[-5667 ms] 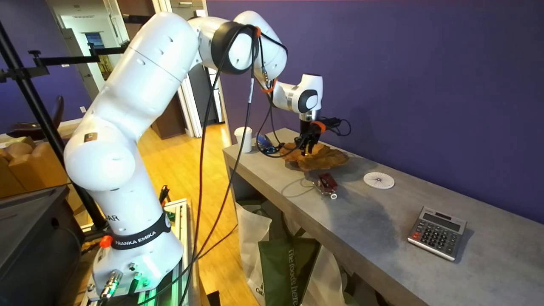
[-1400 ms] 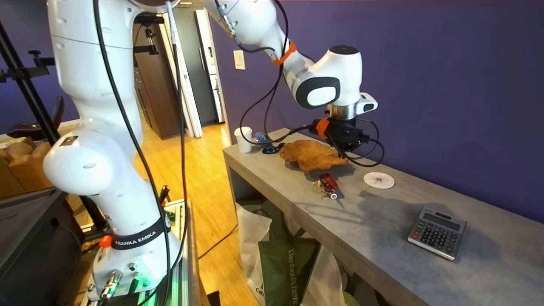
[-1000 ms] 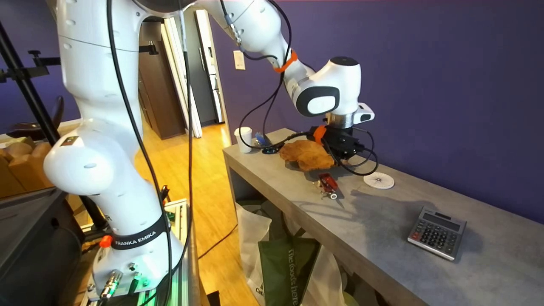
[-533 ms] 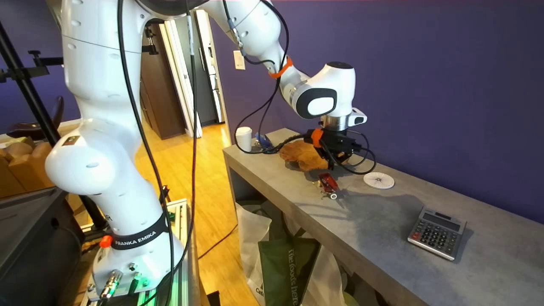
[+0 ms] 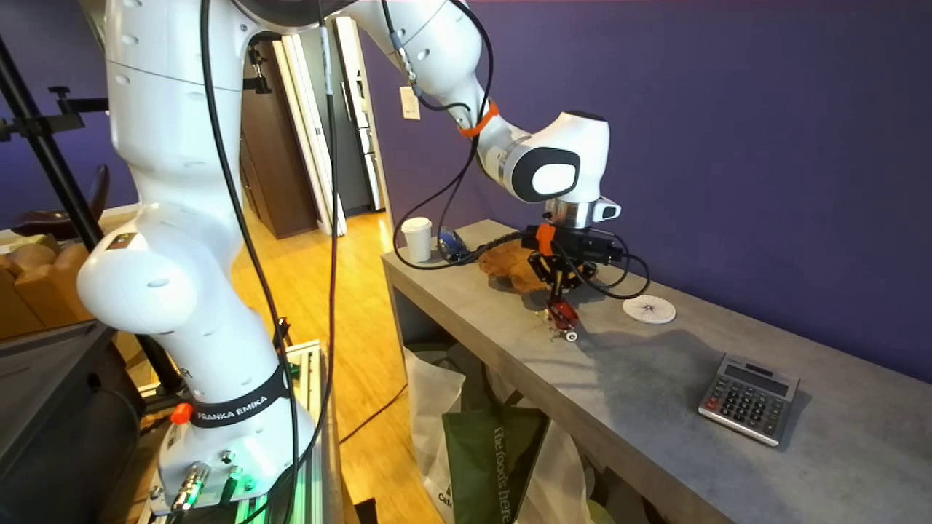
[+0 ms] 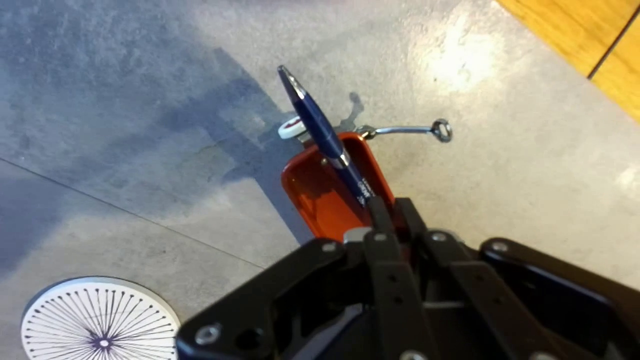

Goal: Move the small, white object to the red toy

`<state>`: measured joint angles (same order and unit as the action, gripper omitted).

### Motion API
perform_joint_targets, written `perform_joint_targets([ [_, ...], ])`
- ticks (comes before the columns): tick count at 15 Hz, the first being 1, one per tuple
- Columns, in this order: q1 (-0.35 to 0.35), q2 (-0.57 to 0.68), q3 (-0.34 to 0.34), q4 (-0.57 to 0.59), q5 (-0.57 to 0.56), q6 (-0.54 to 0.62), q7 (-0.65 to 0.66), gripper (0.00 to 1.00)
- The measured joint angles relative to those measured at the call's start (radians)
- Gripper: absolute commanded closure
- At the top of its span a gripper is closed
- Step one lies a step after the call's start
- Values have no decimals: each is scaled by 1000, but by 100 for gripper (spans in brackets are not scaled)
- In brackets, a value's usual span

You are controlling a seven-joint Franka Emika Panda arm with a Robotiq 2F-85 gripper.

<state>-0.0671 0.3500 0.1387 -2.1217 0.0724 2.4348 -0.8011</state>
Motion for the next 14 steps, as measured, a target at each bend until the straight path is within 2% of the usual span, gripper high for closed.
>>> perform_joint_targets([
  [6, 11, 15, -14, 39, -80, -47, 5, 98],
  [14, 53, 107, -19, 130, -143, -82, 23, 98],
])
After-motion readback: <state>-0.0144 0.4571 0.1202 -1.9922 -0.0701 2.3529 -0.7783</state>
